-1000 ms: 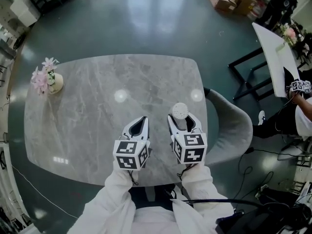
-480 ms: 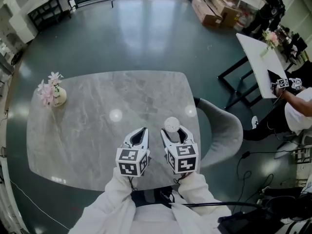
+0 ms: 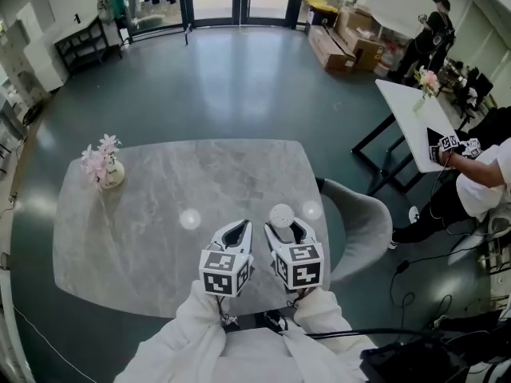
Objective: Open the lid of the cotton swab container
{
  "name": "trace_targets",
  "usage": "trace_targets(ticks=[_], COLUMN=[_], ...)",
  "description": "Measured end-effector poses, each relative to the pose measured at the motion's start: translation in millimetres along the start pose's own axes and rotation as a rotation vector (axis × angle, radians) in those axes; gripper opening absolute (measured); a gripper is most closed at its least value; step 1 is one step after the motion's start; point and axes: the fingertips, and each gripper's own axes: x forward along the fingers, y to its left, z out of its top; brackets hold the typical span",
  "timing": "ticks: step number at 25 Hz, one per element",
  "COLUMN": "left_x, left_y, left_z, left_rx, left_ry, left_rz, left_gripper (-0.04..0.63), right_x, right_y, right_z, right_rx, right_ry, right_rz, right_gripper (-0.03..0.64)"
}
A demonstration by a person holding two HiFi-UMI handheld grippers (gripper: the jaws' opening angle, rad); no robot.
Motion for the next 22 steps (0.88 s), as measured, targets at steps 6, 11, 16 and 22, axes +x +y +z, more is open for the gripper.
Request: trace_targets(ticks=[6,11,16,22], left_x=[-28.9,-50.7,-73.1,-95.0], left_y=[-5.3,-3.3,-7.8,-0.9], left_z=[10.7,17.5,20.0,15.9], left_rx=[0.037,0.06,0.089,0.101], left_ry=[-0.028,-0.05,-0.063,-0.069], left_rz=[-0.022,-0.034,-0.057,-0.066], left_gripper=[0.008,0.008,0.008,0.008], right_x=[-17.9,-31.5,-43.6,-50.8], right_y=[22.8,41.8,60.7,81.5], right_z=[9.5,15.2,14.0,8.4], right_rx=[-0.008,-0.015,-0.006,0.003], right_ry=[-0.041,-0.066,-0.081,-0.086], right_rz=[-0.012,-0.023,-0.032,-0.04], right_gripper=[0.29,0.29,0.291,0.29])
